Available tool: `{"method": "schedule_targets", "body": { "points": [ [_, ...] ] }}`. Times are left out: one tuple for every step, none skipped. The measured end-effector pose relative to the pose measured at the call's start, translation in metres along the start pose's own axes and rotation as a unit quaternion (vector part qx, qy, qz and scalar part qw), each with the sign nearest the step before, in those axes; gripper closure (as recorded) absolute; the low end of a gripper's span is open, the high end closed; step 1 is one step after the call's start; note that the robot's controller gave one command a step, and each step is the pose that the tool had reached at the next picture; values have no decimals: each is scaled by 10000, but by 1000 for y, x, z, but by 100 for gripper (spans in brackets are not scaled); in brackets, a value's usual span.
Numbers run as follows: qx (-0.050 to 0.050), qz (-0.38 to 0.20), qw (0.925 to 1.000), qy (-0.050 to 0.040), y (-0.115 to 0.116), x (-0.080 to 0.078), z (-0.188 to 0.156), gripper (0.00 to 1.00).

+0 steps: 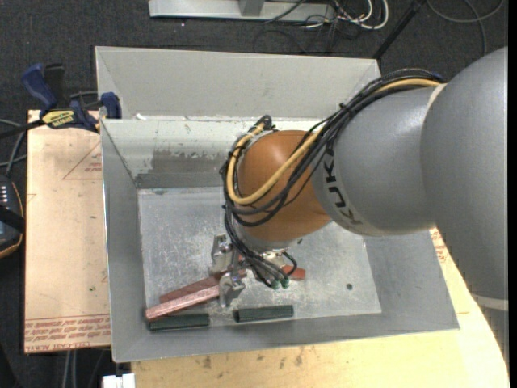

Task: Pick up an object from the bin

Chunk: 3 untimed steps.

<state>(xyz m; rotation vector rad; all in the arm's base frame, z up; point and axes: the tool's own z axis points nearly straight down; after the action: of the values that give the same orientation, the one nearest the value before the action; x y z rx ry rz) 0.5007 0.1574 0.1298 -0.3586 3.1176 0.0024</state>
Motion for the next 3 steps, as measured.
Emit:
{"method": "schedule_targets", "body": {
  "points": [
    [5, 56, 10000, 45, 6, -2, -50, 100],
    [-3, -155, 9999, -1, -12, 5, -85, 100],
    [-1, -3, 10000, -7, -6, 3, -126, 0]
  ]
}}
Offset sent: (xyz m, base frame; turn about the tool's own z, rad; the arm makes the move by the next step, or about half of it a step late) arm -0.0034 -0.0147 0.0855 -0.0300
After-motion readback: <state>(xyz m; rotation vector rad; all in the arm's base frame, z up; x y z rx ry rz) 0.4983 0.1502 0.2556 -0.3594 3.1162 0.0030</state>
